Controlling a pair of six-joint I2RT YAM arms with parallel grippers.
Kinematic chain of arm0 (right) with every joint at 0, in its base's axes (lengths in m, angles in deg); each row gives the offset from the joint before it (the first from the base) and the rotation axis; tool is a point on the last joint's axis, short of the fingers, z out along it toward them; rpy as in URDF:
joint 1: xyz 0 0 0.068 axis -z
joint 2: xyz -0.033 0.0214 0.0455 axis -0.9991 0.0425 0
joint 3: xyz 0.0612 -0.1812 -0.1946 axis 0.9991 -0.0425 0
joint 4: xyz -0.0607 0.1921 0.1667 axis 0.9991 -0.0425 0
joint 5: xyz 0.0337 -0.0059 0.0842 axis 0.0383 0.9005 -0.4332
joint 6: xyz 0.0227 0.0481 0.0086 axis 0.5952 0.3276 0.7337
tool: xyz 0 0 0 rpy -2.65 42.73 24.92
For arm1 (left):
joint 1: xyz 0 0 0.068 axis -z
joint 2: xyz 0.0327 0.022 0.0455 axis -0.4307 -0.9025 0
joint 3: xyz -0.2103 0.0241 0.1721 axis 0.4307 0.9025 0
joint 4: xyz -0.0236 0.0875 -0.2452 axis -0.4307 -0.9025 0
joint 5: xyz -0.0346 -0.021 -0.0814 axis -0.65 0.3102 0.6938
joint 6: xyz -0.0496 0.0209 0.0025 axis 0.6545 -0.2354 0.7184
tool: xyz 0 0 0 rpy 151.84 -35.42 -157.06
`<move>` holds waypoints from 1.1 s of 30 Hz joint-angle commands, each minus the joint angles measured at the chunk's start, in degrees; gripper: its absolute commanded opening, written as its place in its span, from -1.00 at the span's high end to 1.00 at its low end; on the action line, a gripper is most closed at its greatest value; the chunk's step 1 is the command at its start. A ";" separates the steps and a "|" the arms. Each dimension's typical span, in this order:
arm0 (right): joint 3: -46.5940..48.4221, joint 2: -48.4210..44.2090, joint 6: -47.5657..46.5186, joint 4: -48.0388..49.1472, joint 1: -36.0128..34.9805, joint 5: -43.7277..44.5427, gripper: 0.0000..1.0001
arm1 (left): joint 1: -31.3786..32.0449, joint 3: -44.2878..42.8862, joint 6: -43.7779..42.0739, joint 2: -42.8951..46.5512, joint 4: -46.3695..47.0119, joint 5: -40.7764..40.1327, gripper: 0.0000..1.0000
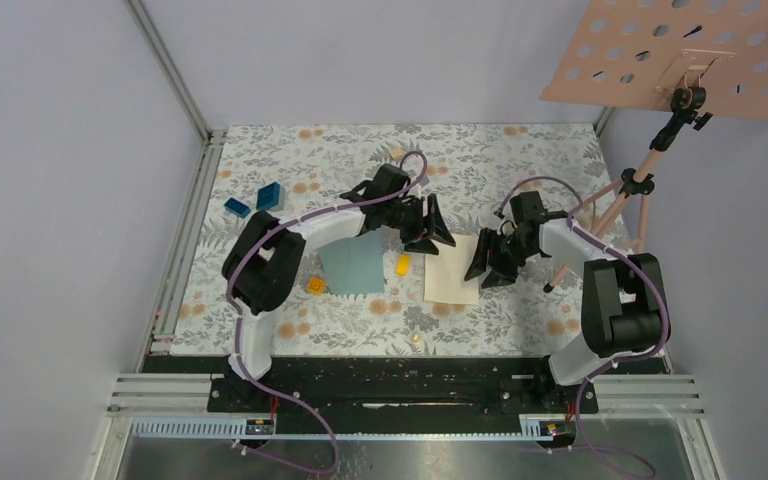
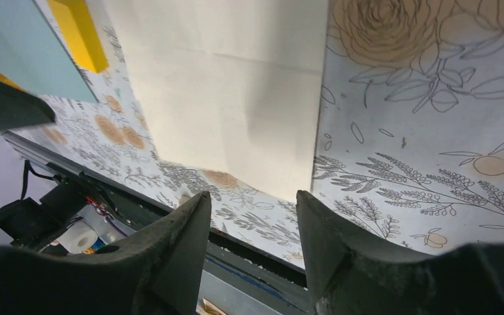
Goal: Place the letter into the envelope and seal it
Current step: Fold the letter at the center of the board.
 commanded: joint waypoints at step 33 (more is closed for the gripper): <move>-33.93 -13.97 27.17 40.94 -0.51 2.45 -0.41 | 0.64 -9.15 6.01 -17.82 1.79 -5.26 -0.08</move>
